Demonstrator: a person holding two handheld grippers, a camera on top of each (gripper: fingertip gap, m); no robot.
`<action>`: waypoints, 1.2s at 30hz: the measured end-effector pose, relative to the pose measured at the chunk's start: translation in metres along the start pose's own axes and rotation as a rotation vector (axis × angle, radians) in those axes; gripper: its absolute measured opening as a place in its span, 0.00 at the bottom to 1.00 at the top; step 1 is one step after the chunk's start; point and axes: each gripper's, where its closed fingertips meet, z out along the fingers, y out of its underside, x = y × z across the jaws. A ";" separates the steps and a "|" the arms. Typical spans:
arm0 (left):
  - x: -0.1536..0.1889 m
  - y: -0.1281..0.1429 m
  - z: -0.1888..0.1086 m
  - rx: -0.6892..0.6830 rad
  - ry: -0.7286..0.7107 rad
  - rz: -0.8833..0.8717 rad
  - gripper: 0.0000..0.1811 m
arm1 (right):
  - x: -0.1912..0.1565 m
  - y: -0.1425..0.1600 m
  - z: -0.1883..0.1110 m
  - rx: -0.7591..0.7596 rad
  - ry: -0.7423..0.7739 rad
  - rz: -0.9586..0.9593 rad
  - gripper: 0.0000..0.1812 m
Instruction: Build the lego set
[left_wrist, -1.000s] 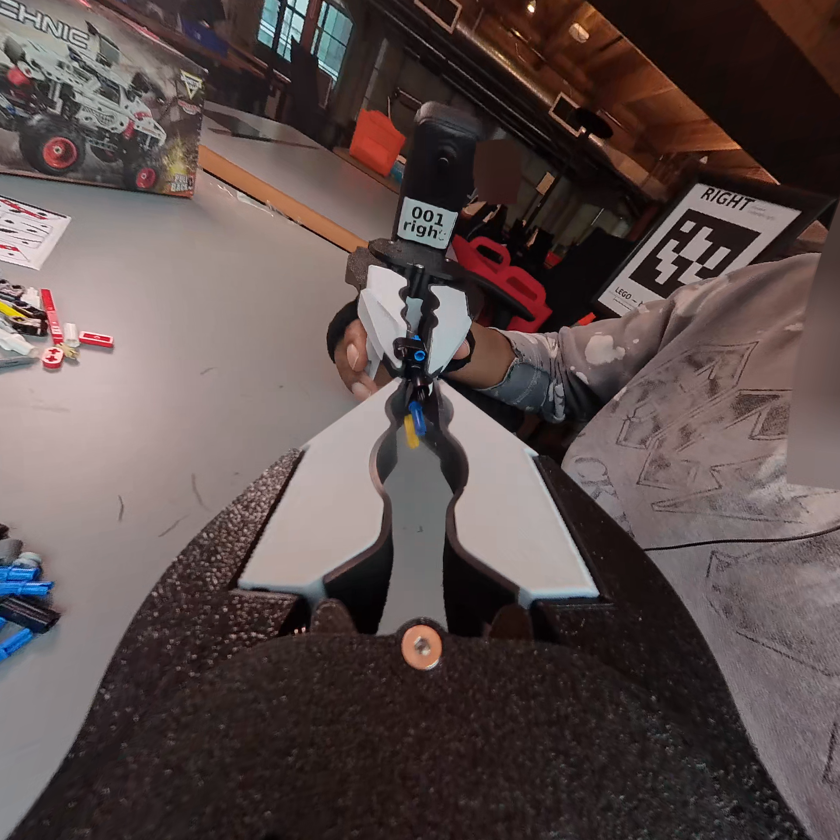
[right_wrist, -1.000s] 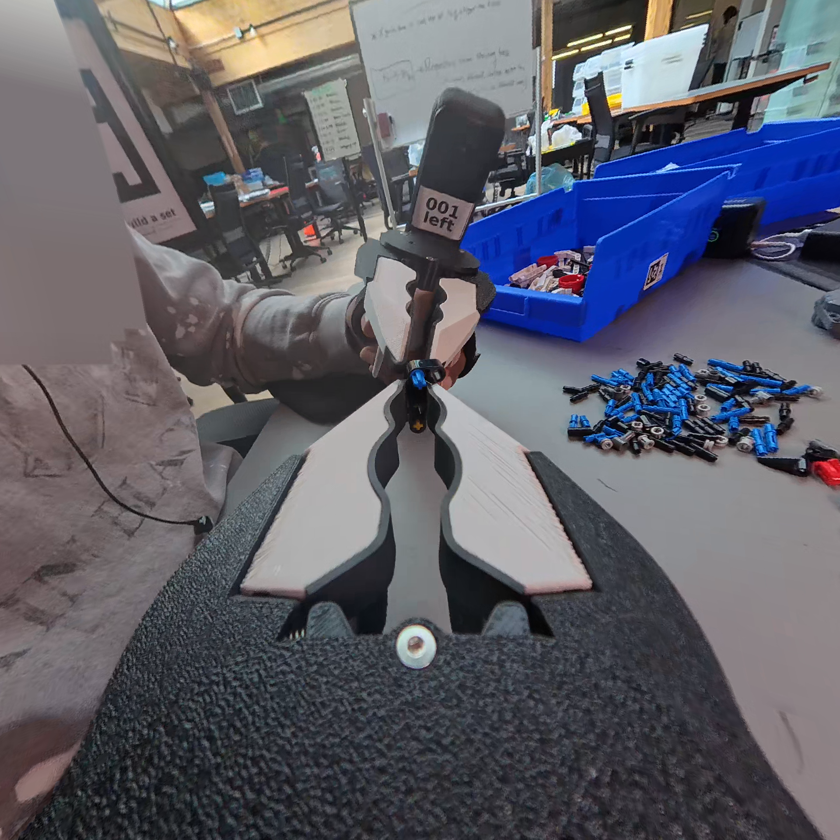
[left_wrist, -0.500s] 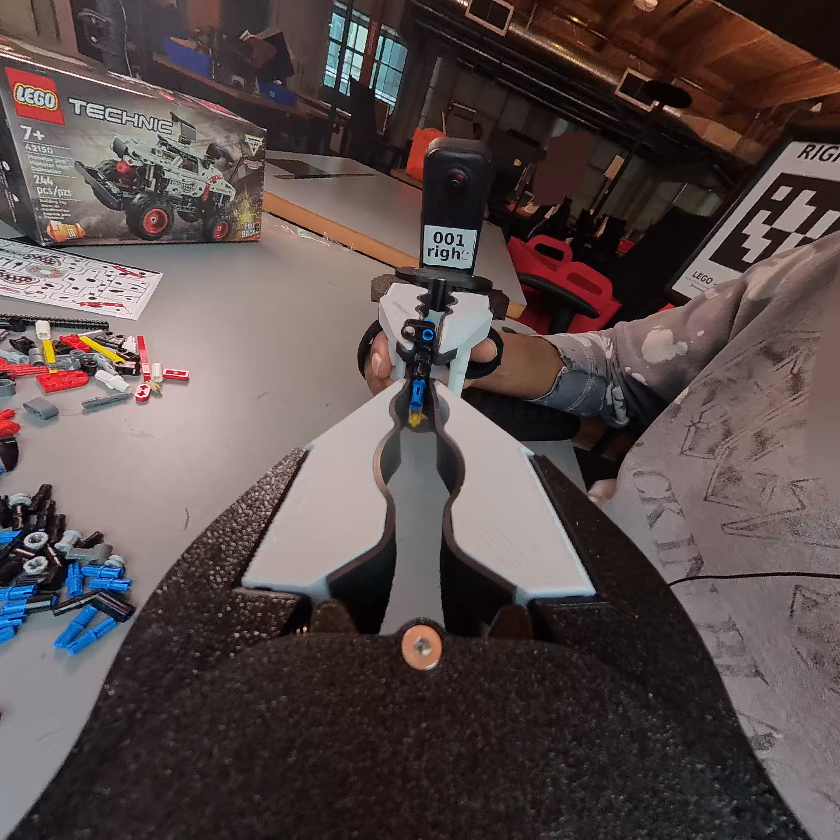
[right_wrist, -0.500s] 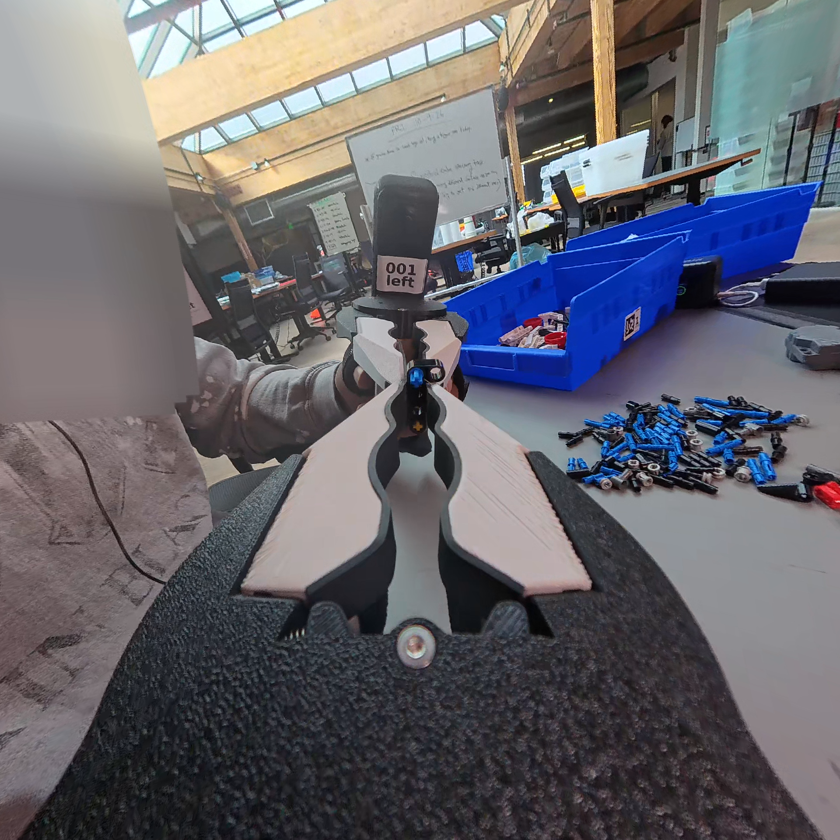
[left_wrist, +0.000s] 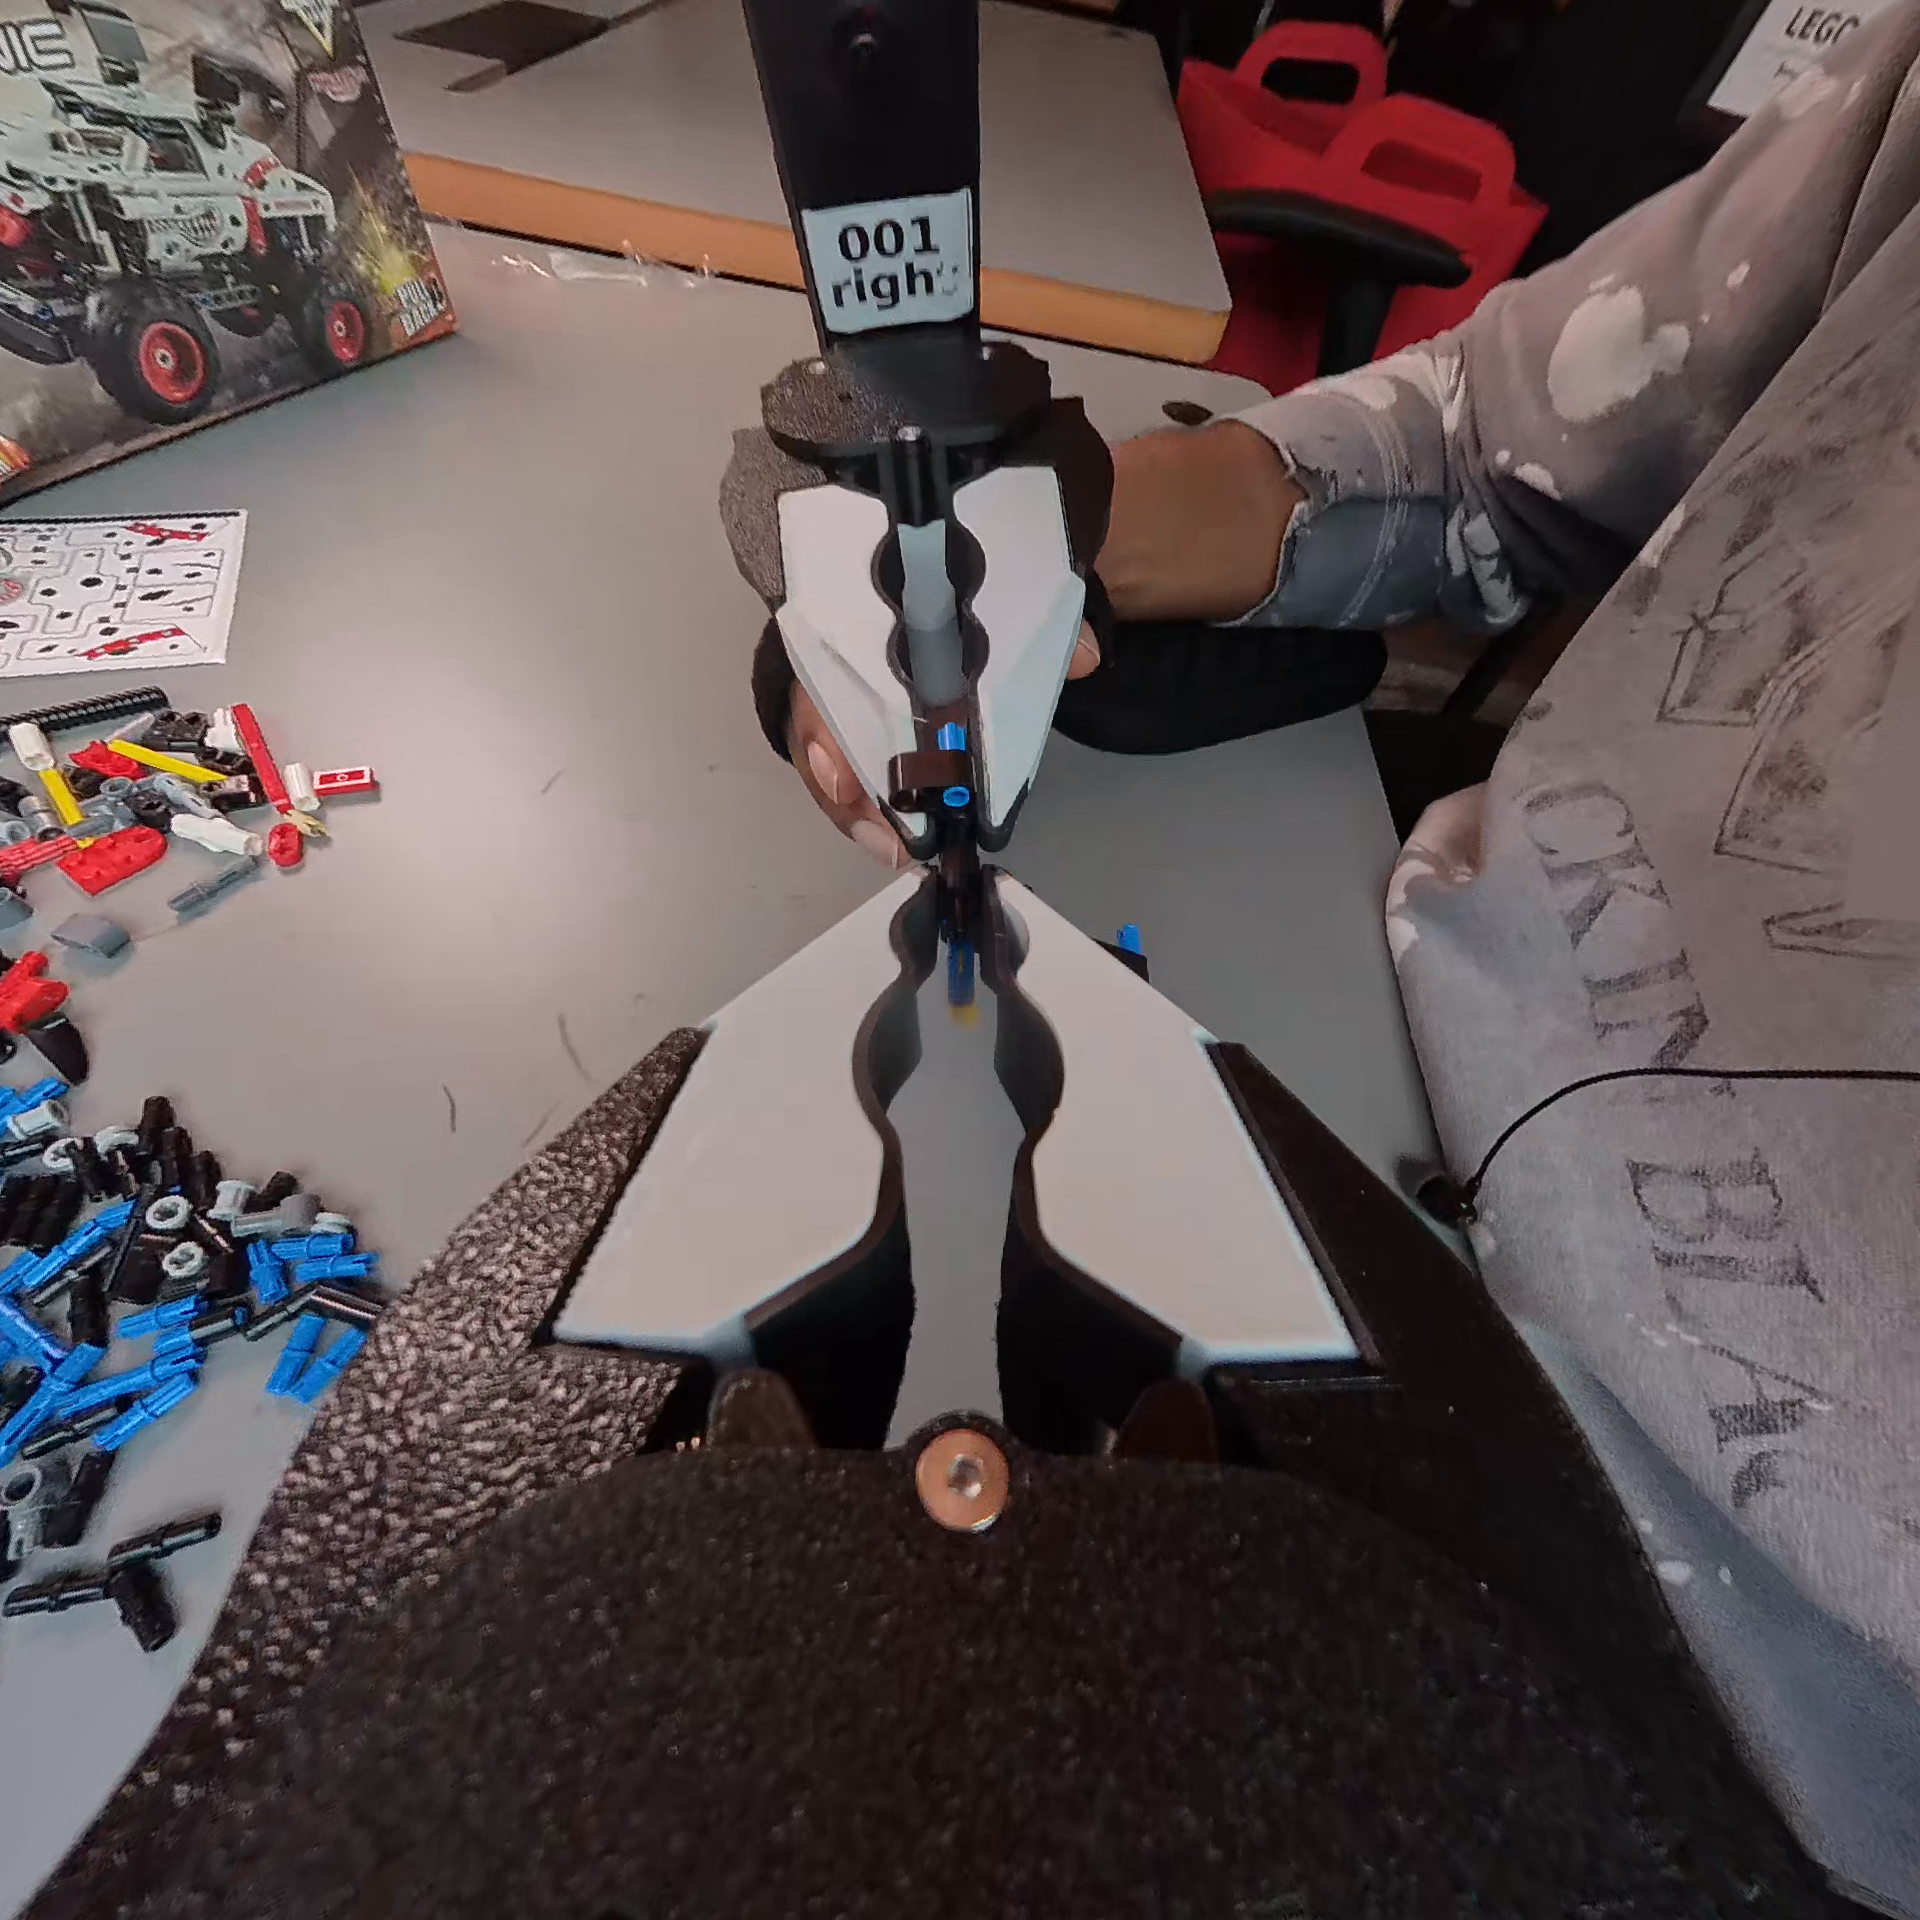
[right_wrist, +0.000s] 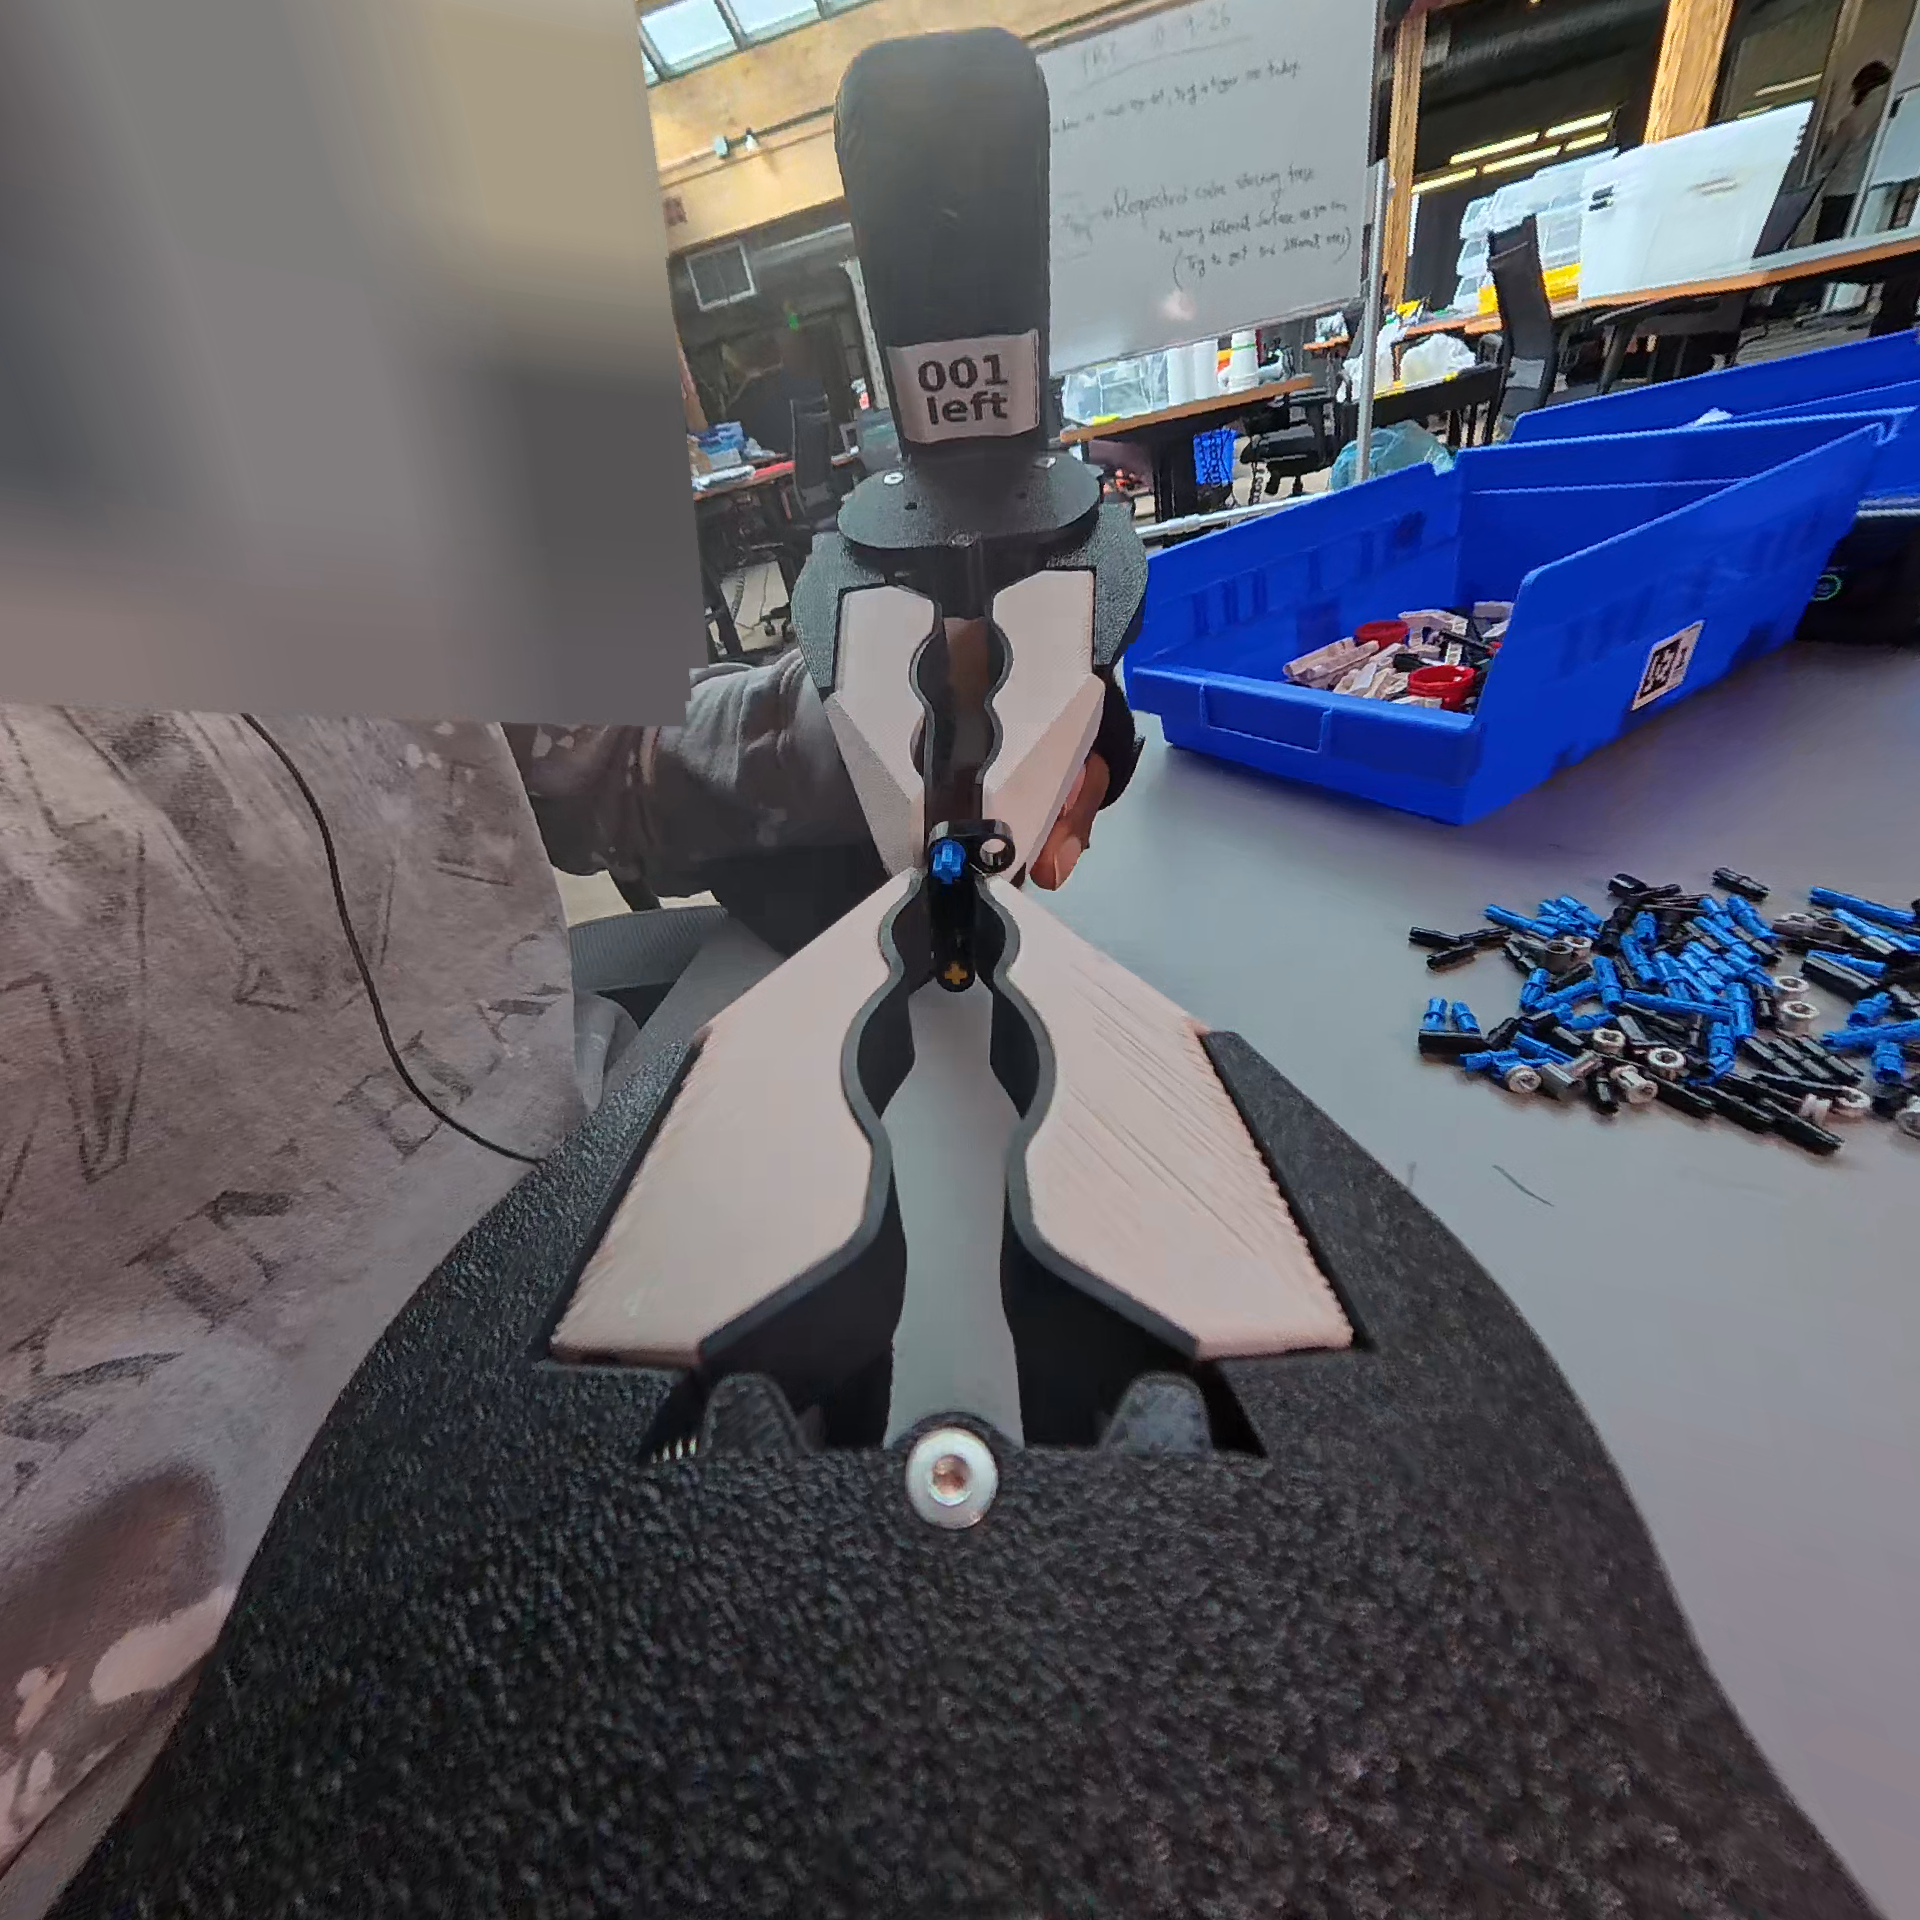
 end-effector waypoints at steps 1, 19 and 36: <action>0.002 0.005 0.002 -0.032 0.006 0.014 0.03 | -0.002 0.006 0.001 -0.039 -0.007 -0.011 0.04; -0.021 -0.024 0.006 0.225 -0.011 -0.152 0.04 | 0.019 -0.016 -0.016 0.106 0.063 0.079 0.04; -0.006 -0.021 -0.002 0.109 -0.022 -0.074 0.03 | 0.004 -0.017 -0.012 0.118 -0.007 0.041 0.04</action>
